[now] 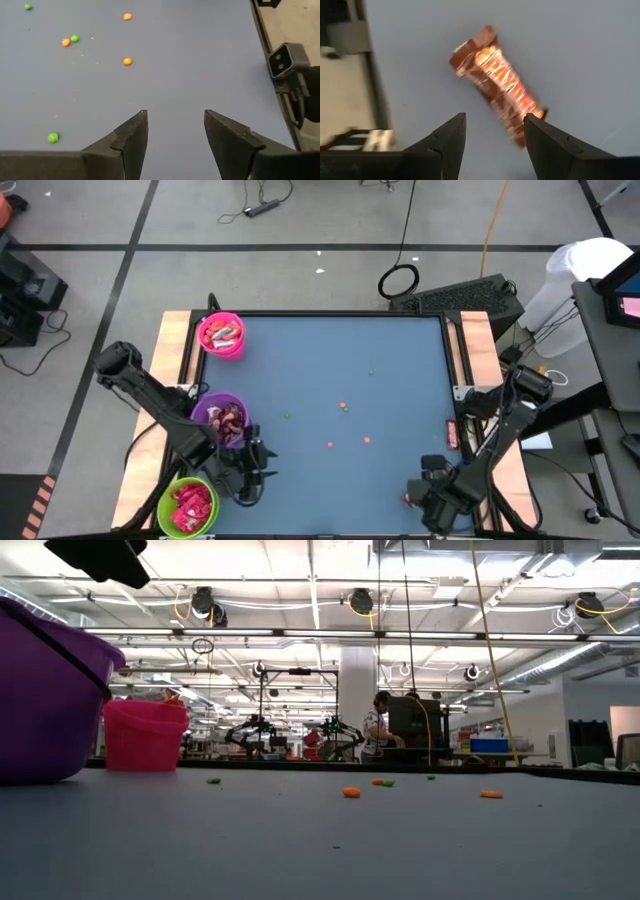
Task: Organize candy in baskets
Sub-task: Put the brown chocolate into the violet bucket
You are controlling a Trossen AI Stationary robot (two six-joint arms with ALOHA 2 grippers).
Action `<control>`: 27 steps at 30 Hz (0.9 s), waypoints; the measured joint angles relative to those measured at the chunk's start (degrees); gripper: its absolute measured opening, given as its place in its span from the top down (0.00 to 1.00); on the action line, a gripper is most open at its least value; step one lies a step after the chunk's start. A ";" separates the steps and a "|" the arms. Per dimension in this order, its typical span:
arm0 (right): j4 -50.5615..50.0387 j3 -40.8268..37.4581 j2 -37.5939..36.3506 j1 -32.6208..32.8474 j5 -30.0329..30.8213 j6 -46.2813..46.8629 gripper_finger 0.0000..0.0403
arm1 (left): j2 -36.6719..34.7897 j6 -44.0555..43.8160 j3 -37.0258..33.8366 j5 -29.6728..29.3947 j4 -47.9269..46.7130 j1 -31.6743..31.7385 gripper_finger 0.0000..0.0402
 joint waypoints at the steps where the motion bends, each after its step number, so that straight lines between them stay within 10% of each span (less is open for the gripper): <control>1: 0.10 -0.34 0.00 0.49 1.95 -1.73 0.54 | 0.06 0.00 0.00 0.00 -0.03 0.20 0.51; 15: 13.18 -10.78 -0.03 1.38 3.71 -2.83 0.57 | 0.09 -0.17 0.00 0.00 0.03 0.73 0.51; 27: 19.24 -8.88 -0.07 -4.26 6.42 -0.60 0.94 | 0.09 -0.05 0.00 -0.34 4.74 2.51 0.51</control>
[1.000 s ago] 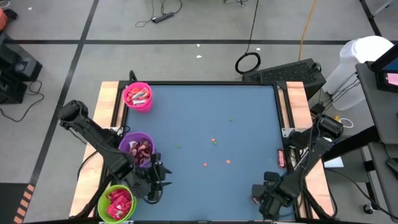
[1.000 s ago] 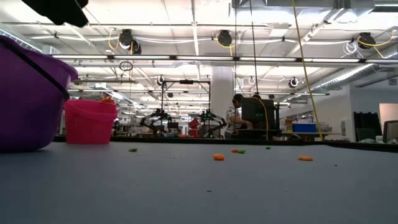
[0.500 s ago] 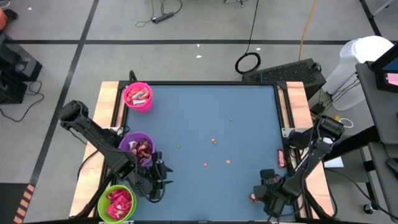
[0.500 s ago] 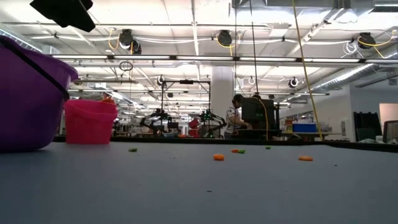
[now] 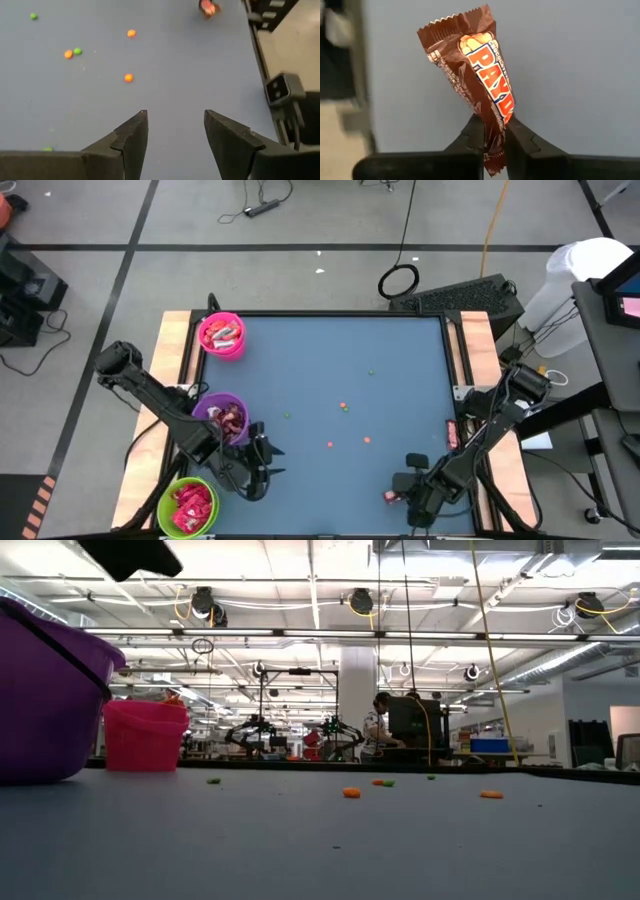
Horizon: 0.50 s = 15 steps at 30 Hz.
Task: Organize candy in baskets
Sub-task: Put the brown chocolate into the violet bucket
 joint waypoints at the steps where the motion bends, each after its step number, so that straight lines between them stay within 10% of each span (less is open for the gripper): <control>1: 2.06 0.18 0.00 -0.78 1.40 -1.11 0.94 | 0.00 0.55 0.00 0.01 0.86 0.33 0.51; 15: 33.79 0.23 0.02 -13.74 16.73 -29.28 0.92 | 4.37 15.00 0.00 3.99 15.29 4.77 0.30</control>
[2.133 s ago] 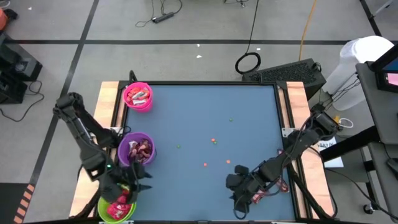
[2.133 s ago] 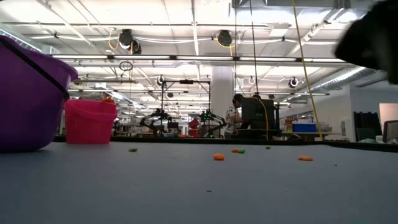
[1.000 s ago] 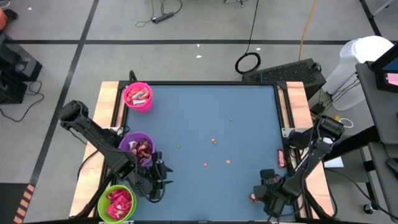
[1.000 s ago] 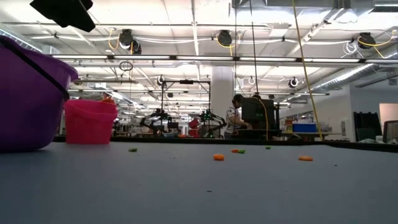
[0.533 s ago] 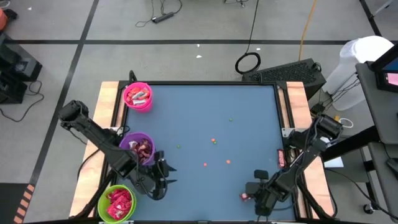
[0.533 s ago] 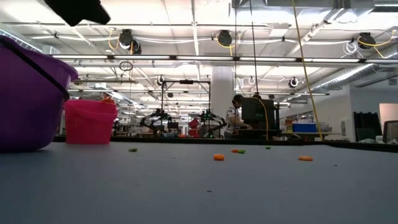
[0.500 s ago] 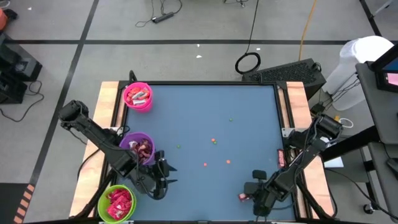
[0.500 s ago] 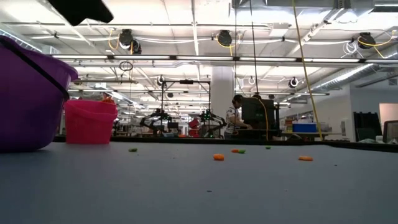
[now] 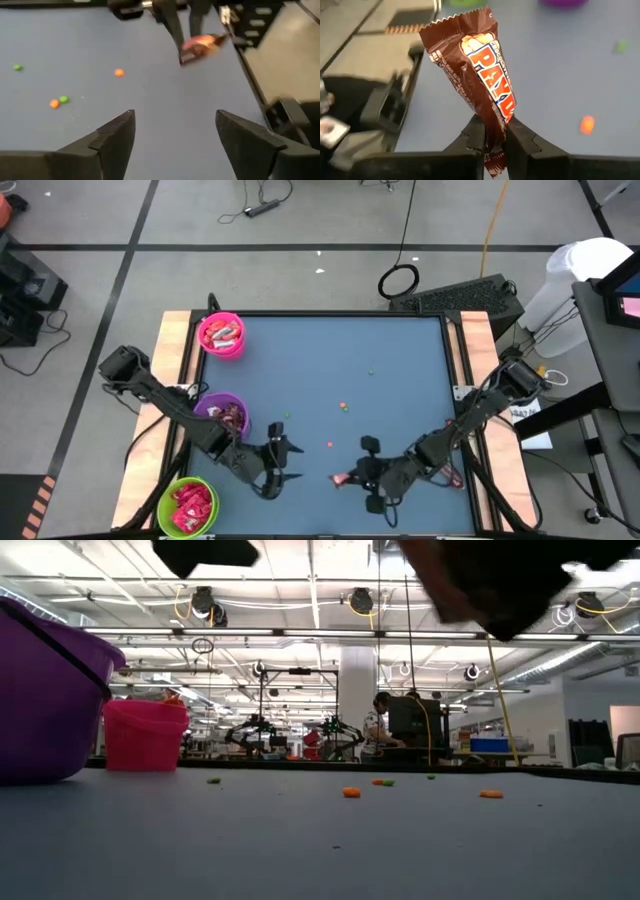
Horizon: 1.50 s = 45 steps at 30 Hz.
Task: Organize candy in baskets
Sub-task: Put the brown chocolate into the violet bucket
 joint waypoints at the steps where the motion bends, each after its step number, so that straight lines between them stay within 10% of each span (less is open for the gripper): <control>1: 2.02 0.00 0.00 -0.85 0.62 -2.19 0.92 | 0.51 0.03 0.00 -0.43 1.14 0.50 0.30; 22: 19.04 0.07 0.13 -11.89 -0.75 -22.64 0.91 | 3.81 13.56 0.00 -1.72 17.81 6.59 0.30; 31: 22.25 0.07 0.11 -12.34 -1.19 -25.15 0.89 | 3.83 13.53 0.00 1.00 18.51 7.00 0.60; 36: 22.30 0.04 0.13 -12.31 -1.18 -24.04 0.80 | 3.79 13.42 0.00 0.29 18.56 6.96 0.77; 45: 16.41 0.06 -0.11 -9.88 -0.65 -23.63 0.56 | 1.46 9.89 0.00 -0.06 10.39 5.06 0.75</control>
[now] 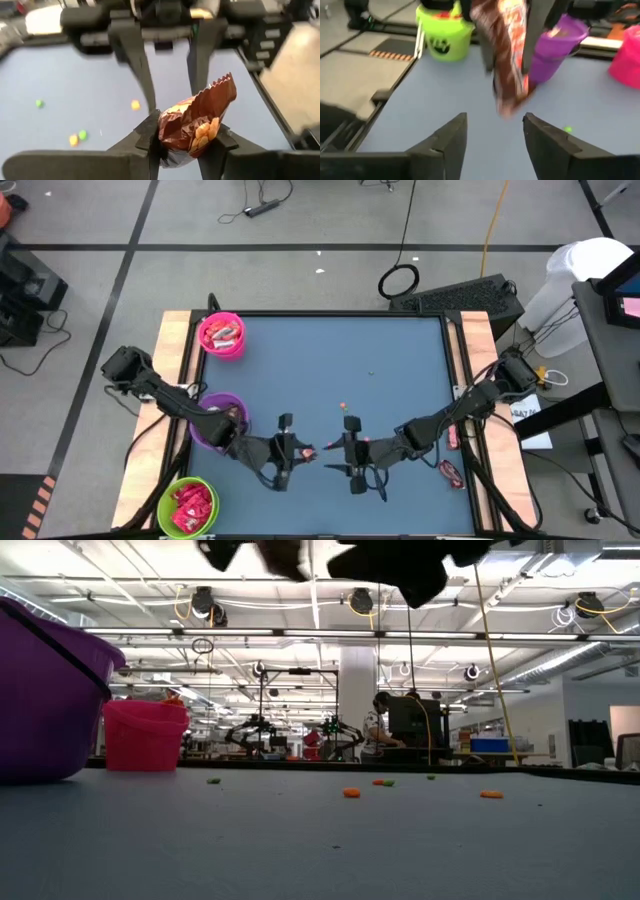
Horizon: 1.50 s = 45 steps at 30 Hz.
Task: Organize candy in baskets
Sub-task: Put the brown chocolate into the violet bucket
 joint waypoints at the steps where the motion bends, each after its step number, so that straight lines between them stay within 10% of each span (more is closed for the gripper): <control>1: -1.09 -0.01 0.00 0.48 -0.02 0.38 0.54 | -0.60 -1.27 0.00 0.02 -2.25 -0.58 0.75; 23: -10.52 0.00 0.15 1.79 -0.13 8.42 0.52 | -11.55 -58.23 7.34 23.86 -48.72 -18.41 0.76; 32: -10.78 -0.01 0.17 1.74 -0.11 8.38 0.52 | -13.20 -62.67 12.57 16.90 -66.35 -20.73 0.75; 45: -10.74 -0.02 0.22 1.74 -0.11 8.79 0.52 | -21.61 -64.37 13.84 3.14 -95.22 -6.65 0.75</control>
